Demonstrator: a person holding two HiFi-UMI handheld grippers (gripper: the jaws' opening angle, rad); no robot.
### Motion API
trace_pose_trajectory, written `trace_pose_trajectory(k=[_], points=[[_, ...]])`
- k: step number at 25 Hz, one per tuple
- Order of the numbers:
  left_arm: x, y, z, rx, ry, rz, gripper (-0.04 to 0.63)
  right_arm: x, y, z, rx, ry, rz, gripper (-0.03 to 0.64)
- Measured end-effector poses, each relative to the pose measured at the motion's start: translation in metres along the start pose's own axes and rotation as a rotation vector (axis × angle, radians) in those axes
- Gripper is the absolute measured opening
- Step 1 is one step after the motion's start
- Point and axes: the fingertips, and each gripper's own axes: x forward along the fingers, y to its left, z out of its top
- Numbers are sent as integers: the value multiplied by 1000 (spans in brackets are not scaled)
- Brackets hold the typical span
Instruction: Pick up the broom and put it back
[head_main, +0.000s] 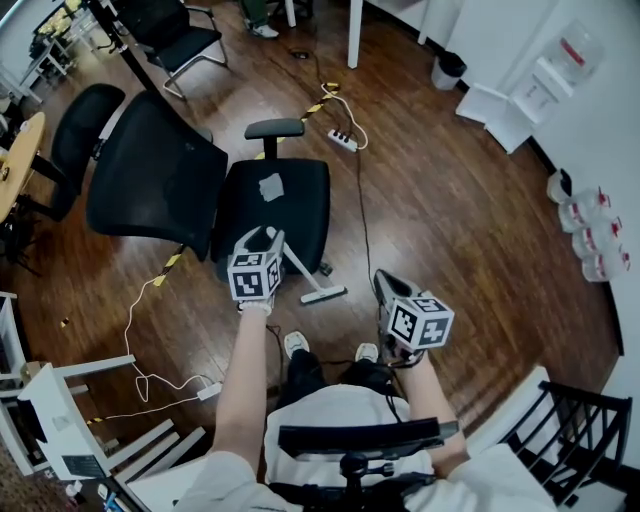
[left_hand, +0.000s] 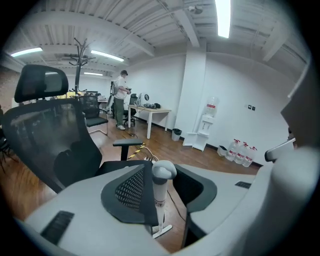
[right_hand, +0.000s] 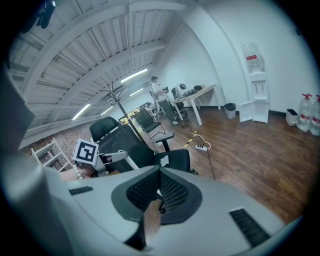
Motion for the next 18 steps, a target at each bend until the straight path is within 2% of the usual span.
trace_pose_trajectory(k=[4, 12, 18], points=[[-29, 6, 3, -67, -61, 55, 179, -8, -5, 0, -11, 1, 20, 12], [-71, 9, 0, -82, -107, 132, 183, -26, 4, 1, -47, -16, 77, 12], [-120, -1, -9, -138, -180, 208, 170, -52, 10, 1, -79, -26, 123, 13]])
